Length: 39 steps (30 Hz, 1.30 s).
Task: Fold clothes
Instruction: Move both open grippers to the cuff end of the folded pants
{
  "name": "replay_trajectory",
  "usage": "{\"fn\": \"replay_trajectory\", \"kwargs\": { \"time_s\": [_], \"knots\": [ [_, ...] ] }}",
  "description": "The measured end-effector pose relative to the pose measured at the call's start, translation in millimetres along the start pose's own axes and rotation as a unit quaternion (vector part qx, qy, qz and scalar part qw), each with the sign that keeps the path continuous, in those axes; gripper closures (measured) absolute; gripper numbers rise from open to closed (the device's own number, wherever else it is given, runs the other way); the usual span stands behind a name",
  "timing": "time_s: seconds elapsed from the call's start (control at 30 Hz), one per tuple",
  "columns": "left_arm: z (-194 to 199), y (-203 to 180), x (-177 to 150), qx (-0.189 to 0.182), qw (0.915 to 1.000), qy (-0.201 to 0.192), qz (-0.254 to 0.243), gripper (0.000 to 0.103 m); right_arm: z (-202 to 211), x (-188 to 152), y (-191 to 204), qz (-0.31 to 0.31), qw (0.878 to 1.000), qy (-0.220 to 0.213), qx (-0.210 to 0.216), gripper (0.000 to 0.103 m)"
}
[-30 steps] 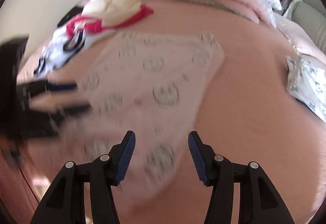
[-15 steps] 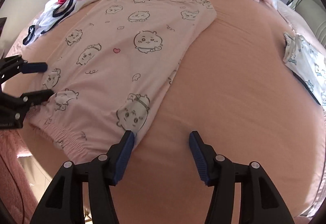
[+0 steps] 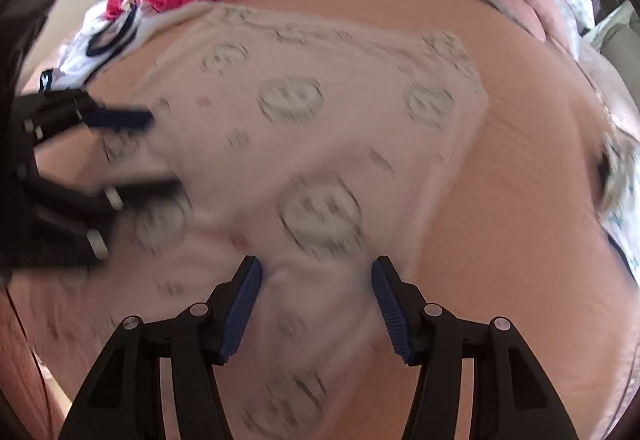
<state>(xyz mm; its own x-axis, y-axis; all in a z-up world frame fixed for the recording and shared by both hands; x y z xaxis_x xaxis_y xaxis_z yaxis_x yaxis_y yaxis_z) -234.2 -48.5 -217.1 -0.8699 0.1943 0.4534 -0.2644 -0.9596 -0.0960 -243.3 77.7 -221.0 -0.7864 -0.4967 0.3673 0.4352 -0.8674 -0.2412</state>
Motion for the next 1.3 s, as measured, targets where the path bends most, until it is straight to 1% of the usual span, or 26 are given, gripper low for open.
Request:
{"fn": "replay_trajectory", "kwargs": {
  "time_s": [0.07,0.1,0.13,0.17,0.23,0.27,0.33,0.37,0.4,0.43,0.47,0.5,0.53,0.57,0.6,0.63,0.67,0.7,0.8,0.9,0.97,1.07,1.13,1.2,1.23,1.3],
  "knots": [
    [8.7,17.9,-10.8,0.01,0.9993,-0.001,0.037,0.028,6.5,-26.4,-15.6,-0.005,1.0,0.011,-0.01,0.041],
    [13.1,26.7,-16.1,0.014,0.9983,-0.001,0.056,0.027,10.4,-39.0,-23.3,-0.009,1.0,0.015,-0.01,0.04],
    [17.6,35.6,-21.5,0.018,0.997,-0.002,0.075,0.027,14.1,-49.6,-31.5,-0.017,0.999,0.028,-0.006,0.039],
    [22.4,33.6,-23.0,0.015,0.9966,-0.007,0.08,0.028,16.4,-57.7,-38.3,-0.021,0.999,0.046,-0.015,0.039],
    [32.4,26.0,-24.7,0.006,0.996,-0.019,0.087,0.028,25.8,-64.0,-47.7,-0.038,0.997,0.055,-0.026,0.039],
    [36.6,13.7,-26.6,-0.011,0.9963,-0.027,0.081,0.028,32.5,-63.2,-48.7,-0.047,0.998,0.046,-0.024,0.04],
    [44.9,-13.8,-30.9,-0.05,0.9956,-0.043,0.066,0.028,49.4,-57.5,-41.4,-0.064,0.998,0.003,0.005,0.04],
    [46.5,-27.4,-35.0,-0.053,0.9963,-0.043,0.053,0.028,57.7,-54.4,-36.0,-0.072,0.997,-0.019,0.021,0.04],
    [47.6,-37.5,-38.5,-0.044,0.9973,-0.042,0.042,0.028,61.4,-52.6,-27.6,-0.075,0.996,-0.031,0.036,0.04],
    [48.3,-45.1,-41.7,-0.025,0.9979,-0.046,0.038,0.028,58.8,-49.7,-14.2,-0.066,0.996,-0.033,0.052,0.04],
    [45.8,-50.0,-43.6,-0.014,0.9979,-0.051,0.038,0.028,51.5,-53.0,-2.4,-0.053,0.997,-0.02,0.049,0.04],
    [43.2,-53.6,-47.4,-0.016,0.9979,-0.048,0.042,0.028,43.8,-56.8,9.1,-0.04,0.998,-0.006,0.045,0.04],
    [38.9,-54.0,-52.2,-0.016,0.9981,-0.037,0.047,0.028,40.8,-62.9,15.4,-0.027,0.999,-0.011,0.026,0.039],
    [35.1,-52.9,-58.8,-0.005,0.9985,-0.022,0.049,0.028,38.2,-69.2,21.2,-0.014,1.0,-0.018,0.005,0.039],
    [36.0,-53.3,-66.6,0.004,0.9986,-0.019,0.05,0.028,42.2,-76.9,23.8,0.002,1.0,-0.022,-0.009,0.04],
    [41.0,-52.7,-73.4,0.004,0.9982,-0.028,0.053,0.028,46.4,-85.5,22.2,0.007,1.0,-0.021,-0.014,0.04],
    [44.0,-50.1,-79.2,-0.001,0.997,-0.032,0.07,0.028,50.6,-94.2,20.2,0.011,1.0,-0.02,-0.018,0.04],
    [46.6,-47.2,-84.9,-0.008,0.9953,-0.035,0.09,0.028,52.9,-104.8,15.0,0.006,1.0,-0.016,-0.018,0.04],
    [53.5,-39.5,-101.0,-0.025,0.9881,-0.048,0.144,0.028,59.2,-131.7,-4.4,-0.036,0.999,-0.024,-0.008,0.04],
    [59.6,-41.4,-107.8,-0.016,0.9875,-0.054,0.147,0.027,63.0,-131.3,-12.5,-0.068,0.998,-0.018,0.008,0.04],
    [65.6,-42.0,-110.7,-0.017,0.9875,-0.053,0.147,0.028,68.4,-137.4,-16.4,-0.069,0.997,-0.027,0.008,0.04],
    [73.0,-36.4,-120.2,-0.023,0.9829,-0.07,0.169,0.028,78.2,-146.0,-21.4,-0.075,0.997,-0.028,0.014,0.04],
    [80.7,-33.3,-122.6,-0.014,0.9788,-0.088,0.184,0.028,75.5,-145.9,-27.0,-0.095,0.995,-0.026,0.026,0.04],
    [89.4,-35.0,-117.3,0.0,0.9775,-0.109,0.181,0.028,72.9,-145.1,-37.5,-0.123,0.992,-0.023,0.033,0.04],
    [92.6,-34.6,-112.0,0.001,0.9772,-0.118,0.177,0.028,74.9,-138.2,-39.7,-0.124,0.991,-0.032,0.033,0.04],
    [94.4,-33.8,-94.4,0.0,0.98,-0.122,0.157,0.028,79.1,-123.0,-43.3,-0.124,0.99,-0.052,0.033,0.04]
  ]
}}
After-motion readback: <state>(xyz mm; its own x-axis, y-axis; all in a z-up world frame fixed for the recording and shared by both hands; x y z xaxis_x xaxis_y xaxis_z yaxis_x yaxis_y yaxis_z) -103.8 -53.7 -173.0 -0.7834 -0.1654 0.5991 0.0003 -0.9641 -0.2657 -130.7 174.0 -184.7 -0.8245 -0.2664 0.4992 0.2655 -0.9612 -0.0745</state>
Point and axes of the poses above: each gripper's, at about its wrist camera, not at the fingertips, and z roughly against the way its jaws point, y to its left, x to its top, the point moved 3 cm from there along -z, roughly the way its jaws point, and after that the axes turned 13 degrees about -x, right-handed, at the moved point
